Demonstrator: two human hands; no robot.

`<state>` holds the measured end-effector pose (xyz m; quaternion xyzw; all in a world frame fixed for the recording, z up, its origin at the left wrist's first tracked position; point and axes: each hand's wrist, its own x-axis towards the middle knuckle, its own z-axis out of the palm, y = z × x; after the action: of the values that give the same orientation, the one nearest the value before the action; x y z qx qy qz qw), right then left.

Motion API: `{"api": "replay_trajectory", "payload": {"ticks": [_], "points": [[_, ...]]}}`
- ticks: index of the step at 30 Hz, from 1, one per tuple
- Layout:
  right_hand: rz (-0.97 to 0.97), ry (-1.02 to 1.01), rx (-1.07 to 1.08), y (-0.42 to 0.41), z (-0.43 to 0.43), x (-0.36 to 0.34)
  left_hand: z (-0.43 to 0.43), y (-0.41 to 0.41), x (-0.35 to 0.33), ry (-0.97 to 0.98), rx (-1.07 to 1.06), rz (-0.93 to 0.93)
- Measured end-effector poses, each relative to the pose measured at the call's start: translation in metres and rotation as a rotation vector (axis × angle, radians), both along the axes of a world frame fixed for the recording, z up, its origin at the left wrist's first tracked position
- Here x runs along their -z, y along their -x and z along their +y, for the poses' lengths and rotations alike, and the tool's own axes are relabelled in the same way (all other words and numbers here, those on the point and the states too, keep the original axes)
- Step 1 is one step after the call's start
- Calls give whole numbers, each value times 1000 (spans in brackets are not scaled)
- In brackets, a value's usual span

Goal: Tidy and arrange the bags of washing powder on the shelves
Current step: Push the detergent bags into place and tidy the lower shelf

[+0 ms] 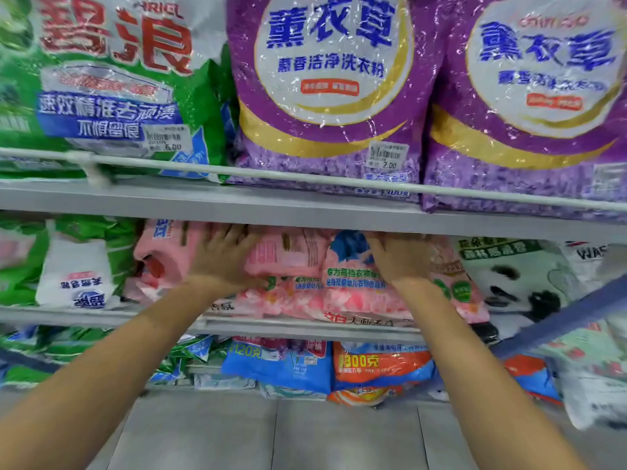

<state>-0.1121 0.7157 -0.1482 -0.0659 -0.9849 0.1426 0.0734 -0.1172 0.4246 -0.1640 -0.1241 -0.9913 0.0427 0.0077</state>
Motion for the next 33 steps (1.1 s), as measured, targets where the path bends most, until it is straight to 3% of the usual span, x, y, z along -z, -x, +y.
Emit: {"api": "replay_trajectory", "payload": {"ticks": [8,14,16,19,22,27,30,33], "points": [[-22,-103,-9,5,1,23,-10,8,-8,149,170,197],[-30,-271,-5,-5,-38,12,-41,-1,-23,-42,342,221],[15,-204,-192,-11,-79,10,-62,-5,-24,-80,246,188],[57,-152,-457,-14,-141,11,-100,-9,-19,-128,-65,87],[107,-227,-620,-6,-180,12,-127,-13,-13,-360,-255,-8],[36,-277,-713,13,-204,21,-128,-14,-18,-611,-244,115],[49,-269,-706,13,-211,25,-129,-23,-20,-837,-260,79],[150,-411,-724,12,-223,34,-139,-39,-15,-812,-167,193]]}}
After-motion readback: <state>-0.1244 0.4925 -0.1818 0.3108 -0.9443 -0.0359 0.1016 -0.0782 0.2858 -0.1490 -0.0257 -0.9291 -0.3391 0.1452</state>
